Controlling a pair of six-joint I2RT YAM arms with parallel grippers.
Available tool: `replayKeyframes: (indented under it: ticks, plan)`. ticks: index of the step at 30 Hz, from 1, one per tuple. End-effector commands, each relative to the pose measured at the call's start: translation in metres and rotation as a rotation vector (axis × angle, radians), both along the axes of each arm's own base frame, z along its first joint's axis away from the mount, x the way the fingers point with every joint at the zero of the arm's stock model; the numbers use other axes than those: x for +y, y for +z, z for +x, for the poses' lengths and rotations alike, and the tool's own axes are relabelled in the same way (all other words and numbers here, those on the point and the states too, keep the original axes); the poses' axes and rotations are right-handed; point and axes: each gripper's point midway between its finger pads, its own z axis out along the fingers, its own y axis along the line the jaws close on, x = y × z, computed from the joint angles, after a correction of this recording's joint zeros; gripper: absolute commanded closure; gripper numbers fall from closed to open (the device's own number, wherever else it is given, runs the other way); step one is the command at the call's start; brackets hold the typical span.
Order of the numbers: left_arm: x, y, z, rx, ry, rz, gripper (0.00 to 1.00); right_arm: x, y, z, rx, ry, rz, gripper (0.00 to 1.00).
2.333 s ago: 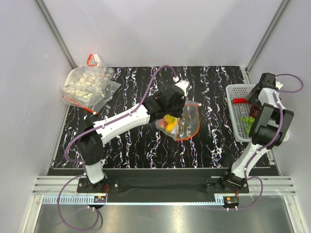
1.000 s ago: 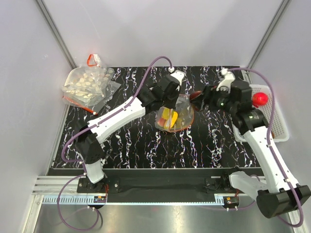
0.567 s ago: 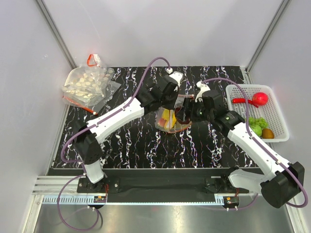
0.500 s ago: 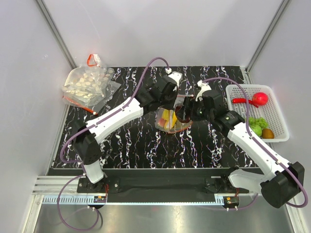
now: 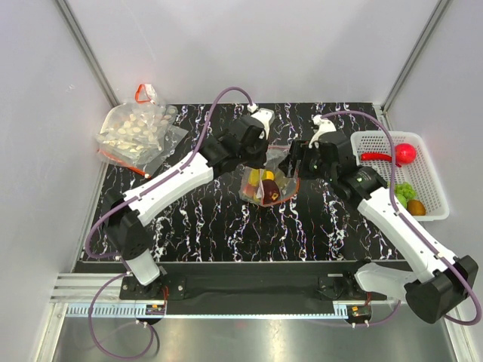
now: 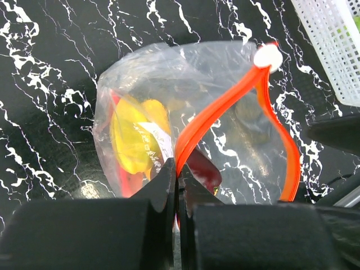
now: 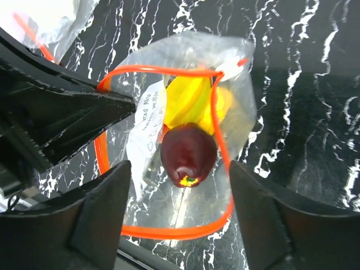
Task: Place the food in the zip-top bag and seal the zipper
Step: Place the fake fruit in the zipper food storage bag, then pick up the fake vegetable from the bin.
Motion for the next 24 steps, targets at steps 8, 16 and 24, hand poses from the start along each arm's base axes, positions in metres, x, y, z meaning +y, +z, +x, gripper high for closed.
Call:
replayKeyframes:
  ticks: [8,16,24]
  plan:
    - [-0.001,0.031,-0.001,-0.059,-0.003,-0.106,1.00,-0.031,-0.004,-0.006,0.028,-0.096,-0.128,0.32]
    - [0.001,0.025,-0.005,-0.061,-0.009,-0.137,1.00,-0.103,0.004,0.008,0.035,-0.337,-0.252,0.42]
    - [0.004,0.022,-0.007,-0.075,-0.011,-0.153,1.00,-0.205,0.009,0.036,0.058,-0.613,-0.180,0.40]
